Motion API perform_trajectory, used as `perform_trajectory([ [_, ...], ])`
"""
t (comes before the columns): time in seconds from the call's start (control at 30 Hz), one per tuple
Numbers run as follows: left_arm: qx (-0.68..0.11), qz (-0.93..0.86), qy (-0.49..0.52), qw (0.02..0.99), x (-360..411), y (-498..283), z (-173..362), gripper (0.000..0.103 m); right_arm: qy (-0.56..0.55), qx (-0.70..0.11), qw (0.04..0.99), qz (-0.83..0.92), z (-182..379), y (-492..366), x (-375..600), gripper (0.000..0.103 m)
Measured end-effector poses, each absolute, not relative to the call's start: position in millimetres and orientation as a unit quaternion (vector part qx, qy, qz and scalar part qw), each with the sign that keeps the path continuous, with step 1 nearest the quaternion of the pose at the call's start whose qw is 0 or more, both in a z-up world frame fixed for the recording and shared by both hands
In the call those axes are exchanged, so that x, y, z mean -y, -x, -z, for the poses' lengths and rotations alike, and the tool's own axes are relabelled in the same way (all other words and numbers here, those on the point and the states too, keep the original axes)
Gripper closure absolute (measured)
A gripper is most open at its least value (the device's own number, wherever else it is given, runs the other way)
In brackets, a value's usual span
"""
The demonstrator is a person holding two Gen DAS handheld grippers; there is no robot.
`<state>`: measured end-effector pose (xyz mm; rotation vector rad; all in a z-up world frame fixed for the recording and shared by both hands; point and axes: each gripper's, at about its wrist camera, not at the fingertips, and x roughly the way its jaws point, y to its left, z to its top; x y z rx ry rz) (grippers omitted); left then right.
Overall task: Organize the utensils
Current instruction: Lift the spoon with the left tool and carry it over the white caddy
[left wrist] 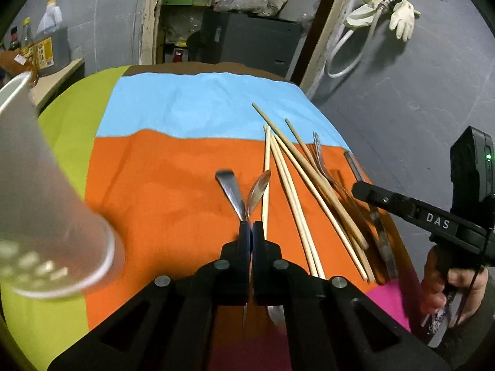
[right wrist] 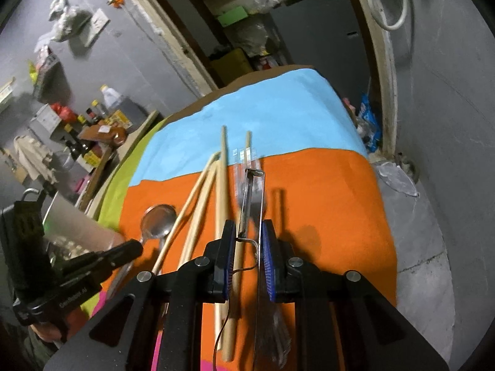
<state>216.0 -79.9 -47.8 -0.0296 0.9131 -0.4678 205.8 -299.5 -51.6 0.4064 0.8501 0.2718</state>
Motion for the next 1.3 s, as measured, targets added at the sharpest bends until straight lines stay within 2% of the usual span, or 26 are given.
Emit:
perform_trajectory([
  [0.3,-0.467,0.215,0.010,0.858,66.8,-190.3,52.4,0.103,-0.181,-0.387,0.889,-0.167,42.1,-182.8,280.1,0.088],
  [0.57,-0.517,0.235,-0.023,0.823,74.1,-199.7,67.9,0.103,-0.184,-0.390,0.882,-0.191,40.6,-170.9,271.2,0.088],
  [0.8,-0.512,0.234,-0.035,0.826,80.8,-200.7,70.1,0.103,-0.181,-0.390,0.882,-0.194,38.7,-163.1,271.0,0.088],
  [1.0,-0.451,0.246,0.024,0.858,60.8,-176.6,58.3,0.103,-0.172,-0.361,0.895,-0.197,28.2,-149.3,264.1,0.088],
  [1.3,-0.282,0.225,0.096,0.928,15.9,-142.3,-0.6,0.103,-0.157,-0.263,0.928,-0.213,-6.9,-130.5,236.6,0.088],
])
